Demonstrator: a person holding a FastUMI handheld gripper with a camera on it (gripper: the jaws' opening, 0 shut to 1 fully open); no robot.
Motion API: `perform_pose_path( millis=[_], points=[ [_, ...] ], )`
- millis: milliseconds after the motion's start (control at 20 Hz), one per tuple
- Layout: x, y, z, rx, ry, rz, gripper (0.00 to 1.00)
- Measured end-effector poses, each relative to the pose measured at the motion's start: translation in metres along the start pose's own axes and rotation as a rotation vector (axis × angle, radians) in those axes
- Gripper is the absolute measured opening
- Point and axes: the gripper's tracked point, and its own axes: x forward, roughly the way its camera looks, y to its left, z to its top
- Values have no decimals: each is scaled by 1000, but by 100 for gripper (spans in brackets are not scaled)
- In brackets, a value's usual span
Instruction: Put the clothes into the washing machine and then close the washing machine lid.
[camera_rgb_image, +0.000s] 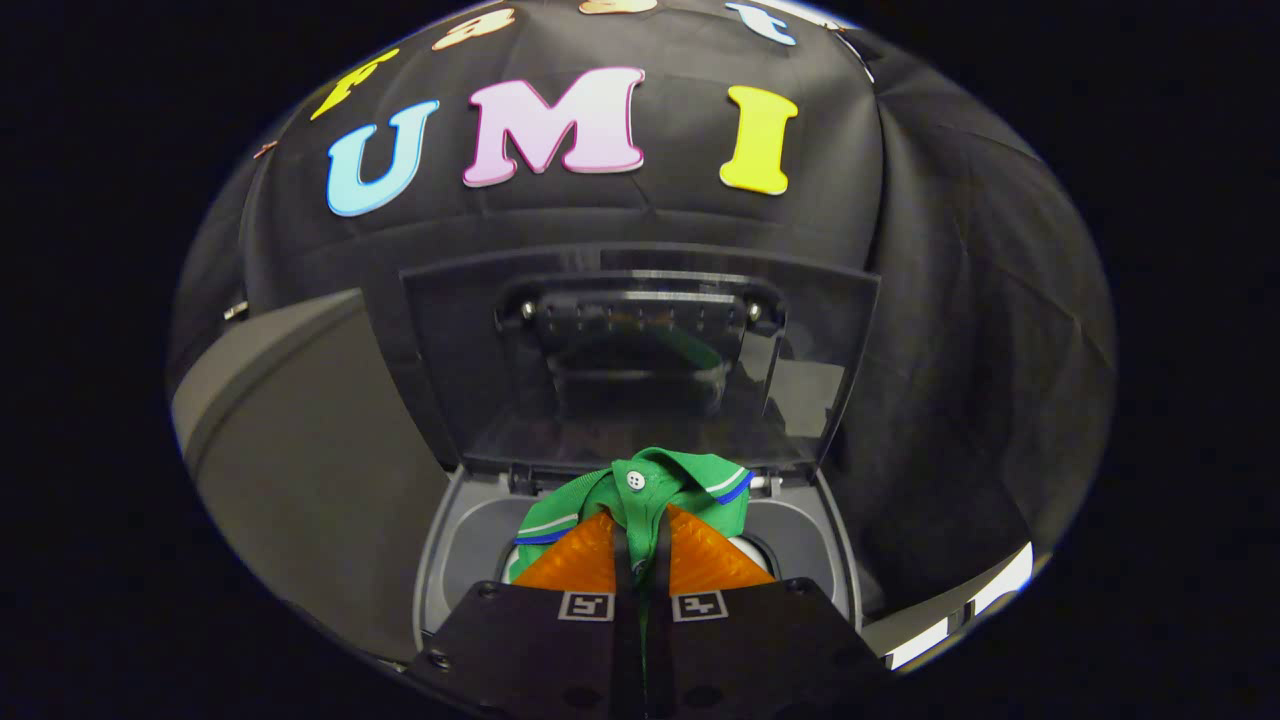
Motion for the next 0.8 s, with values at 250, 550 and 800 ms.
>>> perform_pose_path(
  millis=[250,550,800],
  points=[
    [34,1,-53,17,136,-13,6],
    [63,-1,-104,22,325,-52,41],
    [48,0,-79,57,254,-64,100]
  ],
)
